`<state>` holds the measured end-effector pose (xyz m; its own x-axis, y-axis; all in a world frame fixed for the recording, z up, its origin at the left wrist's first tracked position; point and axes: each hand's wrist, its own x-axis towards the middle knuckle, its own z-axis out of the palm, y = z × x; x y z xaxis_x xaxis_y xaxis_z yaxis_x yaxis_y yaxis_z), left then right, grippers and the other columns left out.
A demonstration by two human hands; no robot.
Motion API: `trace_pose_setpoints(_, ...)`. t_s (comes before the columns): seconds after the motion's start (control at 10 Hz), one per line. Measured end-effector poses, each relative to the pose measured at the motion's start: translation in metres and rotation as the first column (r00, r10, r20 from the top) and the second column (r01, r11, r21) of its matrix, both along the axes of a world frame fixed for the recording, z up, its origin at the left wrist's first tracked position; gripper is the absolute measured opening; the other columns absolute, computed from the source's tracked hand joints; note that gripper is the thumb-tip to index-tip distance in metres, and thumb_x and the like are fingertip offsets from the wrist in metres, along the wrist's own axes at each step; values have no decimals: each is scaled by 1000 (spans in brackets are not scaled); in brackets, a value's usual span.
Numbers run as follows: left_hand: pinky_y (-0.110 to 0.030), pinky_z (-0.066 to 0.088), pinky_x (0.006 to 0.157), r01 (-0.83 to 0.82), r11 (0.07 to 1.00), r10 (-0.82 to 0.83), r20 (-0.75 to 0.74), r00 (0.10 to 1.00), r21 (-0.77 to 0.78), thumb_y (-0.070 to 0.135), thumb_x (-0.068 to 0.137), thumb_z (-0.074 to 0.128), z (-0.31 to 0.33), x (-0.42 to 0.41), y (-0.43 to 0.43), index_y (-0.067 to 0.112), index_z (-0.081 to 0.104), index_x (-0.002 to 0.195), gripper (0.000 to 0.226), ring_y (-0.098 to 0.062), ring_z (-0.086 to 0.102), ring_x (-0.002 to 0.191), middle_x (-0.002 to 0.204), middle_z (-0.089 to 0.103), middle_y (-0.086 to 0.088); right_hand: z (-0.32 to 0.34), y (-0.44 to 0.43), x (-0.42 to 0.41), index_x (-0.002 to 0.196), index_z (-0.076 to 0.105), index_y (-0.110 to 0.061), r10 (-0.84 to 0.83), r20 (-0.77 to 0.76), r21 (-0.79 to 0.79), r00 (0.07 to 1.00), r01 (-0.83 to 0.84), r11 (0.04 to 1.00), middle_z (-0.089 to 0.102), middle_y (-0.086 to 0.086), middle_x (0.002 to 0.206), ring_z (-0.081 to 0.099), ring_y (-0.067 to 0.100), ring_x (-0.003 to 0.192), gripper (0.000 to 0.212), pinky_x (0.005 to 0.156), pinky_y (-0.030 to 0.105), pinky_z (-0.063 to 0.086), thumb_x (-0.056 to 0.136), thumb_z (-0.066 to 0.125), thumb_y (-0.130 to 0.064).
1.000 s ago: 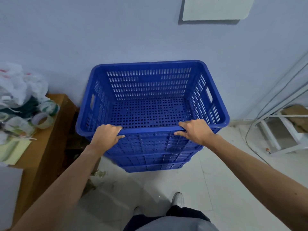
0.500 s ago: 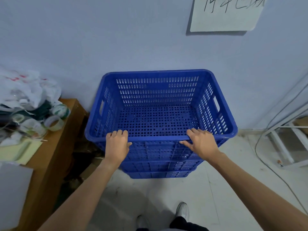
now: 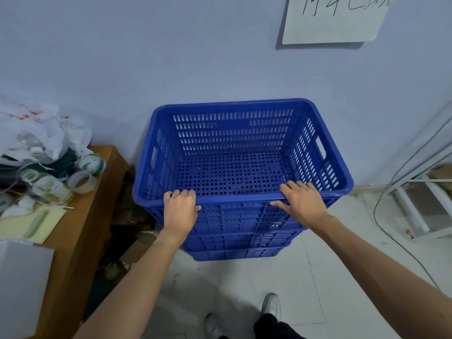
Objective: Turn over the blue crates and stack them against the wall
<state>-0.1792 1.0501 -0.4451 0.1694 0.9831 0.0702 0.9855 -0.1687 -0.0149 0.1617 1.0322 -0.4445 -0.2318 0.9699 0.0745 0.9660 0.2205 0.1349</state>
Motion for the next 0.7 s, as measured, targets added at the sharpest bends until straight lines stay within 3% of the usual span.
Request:
trace_pose_setpoints(0.1, -40, 40, 87, -18, 1000, 19, -19, 1000, 3, 36, 79, 78, 1, 2, -2, 14, 61, 86, 28, -25, 62, 84, 81, 66, -2, 5, -3, -6, 109, 53, -17, -83, 13, -71, 997, 83, 994, 59, 4, 102, 56, 27, 95, 55, 85, 39, 43, 92, 39, -67)
trace_pose_setpoints(0.3, -46, 38, 105, -55, 996, 48, -89, 995, -76, 43, 88, 64, 7, 6, -9, 14, 47, 130, 54, -31, 51, 119, 124, 57, -11, 15, -21, -26, 108, 47, -13, -240, -28, -110, 970, 236, 966, 54, 8, 108, 53, 31, 103, 49, 93, 42, 41, 95, 44, -60)
trace_pose_setpoints(0.4, -50, 17, 120, -45, 985, 27, -111, 993, -169, 48, 91, 58, 14, 5, -23, 17, 18, 154, 81, -32, 24, 146, 158, 25, -15, 17, -34, -31, 131, 42, -7, -235, 36, -127, 971, 238, 963, 49, 13, 131, 43, 33, 125, 58, 110, 47, 31, 97, 43, -54)
trace_pose_setpoints(0.5, -50, 6, 122, -31, 965, 5, -98, 995, -262, 52, 92, 54, 23, 6, -39, 22, -10, 157, 97, -29, -5, 152, 165, -10, -10, 19, -54, -33, 155, 10, -5, -241, 5, -208, 971, 236, 949, 16, 14, 161, 11, 32, 150, 79, 121, 47, 12, 98, 40, -52)
trace_pose_setpoints(0.6, -50, 10, 122, -16, 952, -12, -89, 996, -305, 57, 88, 57, 33, 12, -60, 23, -19, 155, 106, -28, -12, 152, 164, -20, -8, 22, -76, -24, 156, -7, -9, -209, -26, -239, 978, 197, 951, -8, 10, 165, -6, 27, 152, 83, 123, 45, 8, 99, 38, -50)
trace_pose_setpoints(0.7, -48, 17, 121, -13, 942, -16, -86, 996, -335, 59, 86, 57, 41, 23, -82, 24, -16, 156, 107, -26, -12, 152, 164, -20, -6, 33, -92, -10, 157, -6, -10, -157, -13, -299, 988, 146, 943, -12, 8, 165, -6, 25, 152, 82, 123, 45, 9, 100, 37, -51)
